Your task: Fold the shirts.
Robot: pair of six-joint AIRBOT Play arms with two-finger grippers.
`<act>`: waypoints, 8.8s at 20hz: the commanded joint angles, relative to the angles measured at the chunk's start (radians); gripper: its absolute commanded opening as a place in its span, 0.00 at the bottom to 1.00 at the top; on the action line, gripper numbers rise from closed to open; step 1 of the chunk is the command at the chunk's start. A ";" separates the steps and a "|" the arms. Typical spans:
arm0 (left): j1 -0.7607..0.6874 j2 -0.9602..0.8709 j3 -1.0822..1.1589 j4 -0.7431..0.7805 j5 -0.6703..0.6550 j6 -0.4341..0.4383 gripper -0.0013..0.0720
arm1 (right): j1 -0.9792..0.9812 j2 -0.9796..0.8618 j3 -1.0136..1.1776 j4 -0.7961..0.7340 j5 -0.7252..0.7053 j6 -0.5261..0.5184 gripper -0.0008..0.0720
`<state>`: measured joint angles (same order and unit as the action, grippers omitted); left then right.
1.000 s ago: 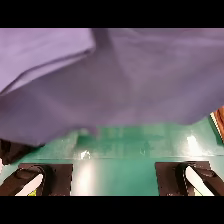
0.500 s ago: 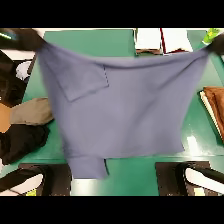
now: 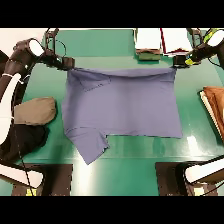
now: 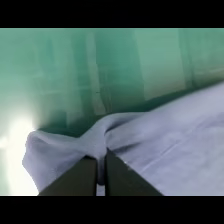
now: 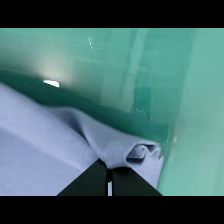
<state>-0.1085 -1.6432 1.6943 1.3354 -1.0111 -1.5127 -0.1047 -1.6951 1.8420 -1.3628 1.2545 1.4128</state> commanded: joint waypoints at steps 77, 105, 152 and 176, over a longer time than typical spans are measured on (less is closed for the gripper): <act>-0.358 0.750 -1.124 -0.083 0.008 -0.337 0.06 | -0.283 0.618 -1.221 0.068 0.066 -0.025 0.79; -0.357 0.859 -0.851 0.161 -0.242 -0.255 0.06 | -0.108 0.778 -0.977 -0.097 0.131 0.007 0.04; -0.461 0.064 -0.363 -0.150 0.223 -0.110 0.06 | -0.082 0.359 -0.664 0.157 0.023 0.006 0.03; -0.542 -0.058 -0.177 -0.088 0.126 -0.102 0.06 | 0.344 0.467 -0.198 0.167 0.237 0.186 0.03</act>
<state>-0.6769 -1.7473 1.5074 1.1862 -0.8650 -1.6138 0.1852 -1.1839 1.5909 -1.1965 1.4899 1.5818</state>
